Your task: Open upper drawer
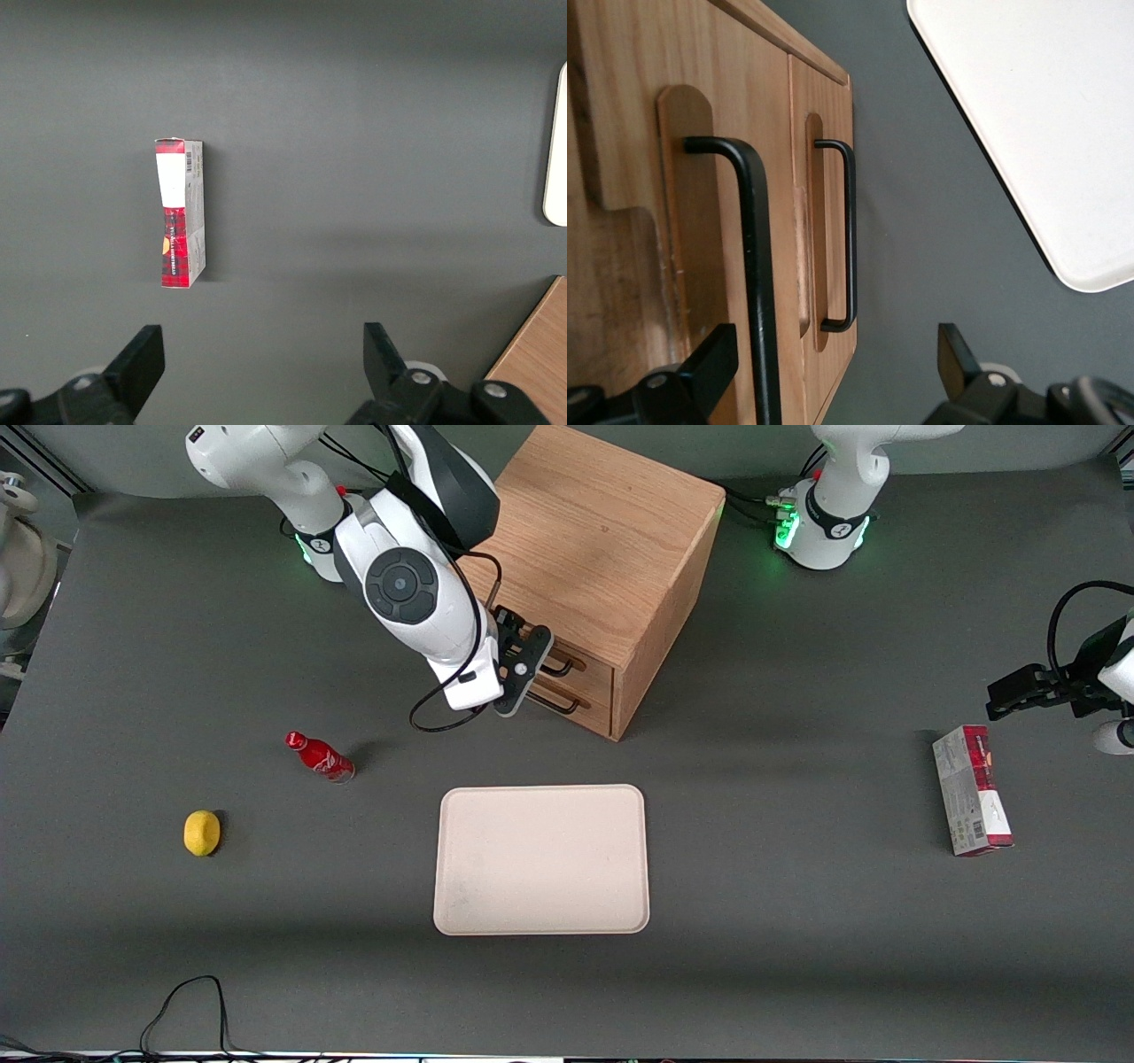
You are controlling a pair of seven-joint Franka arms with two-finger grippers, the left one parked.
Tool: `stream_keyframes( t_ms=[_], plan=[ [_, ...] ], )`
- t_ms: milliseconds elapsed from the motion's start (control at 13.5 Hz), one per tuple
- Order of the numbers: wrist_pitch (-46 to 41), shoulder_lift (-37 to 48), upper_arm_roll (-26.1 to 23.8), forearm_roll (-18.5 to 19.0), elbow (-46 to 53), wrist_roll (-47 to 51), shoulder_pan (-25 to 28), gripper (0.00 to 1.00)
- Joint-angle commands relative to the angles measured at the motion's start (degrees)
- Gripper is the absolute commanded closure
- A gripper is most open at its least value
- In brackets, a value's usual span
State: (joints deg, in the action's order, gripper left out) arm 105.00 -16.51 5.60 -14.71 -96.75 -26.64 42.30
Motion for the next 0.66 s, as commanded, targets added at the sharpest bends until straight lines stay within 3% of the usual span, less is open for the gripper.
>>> stream_keyframes(
  t_ms=[0, 591],
  plan=[
    [1.3, 1.8, 0.6, -0.8, -2.6, -2.0, 0.3, 0.00],
    [6.3, 0.9, 0.4, -0.8, -5.7, -2.0, 0.6, 0.00]
  ],
)
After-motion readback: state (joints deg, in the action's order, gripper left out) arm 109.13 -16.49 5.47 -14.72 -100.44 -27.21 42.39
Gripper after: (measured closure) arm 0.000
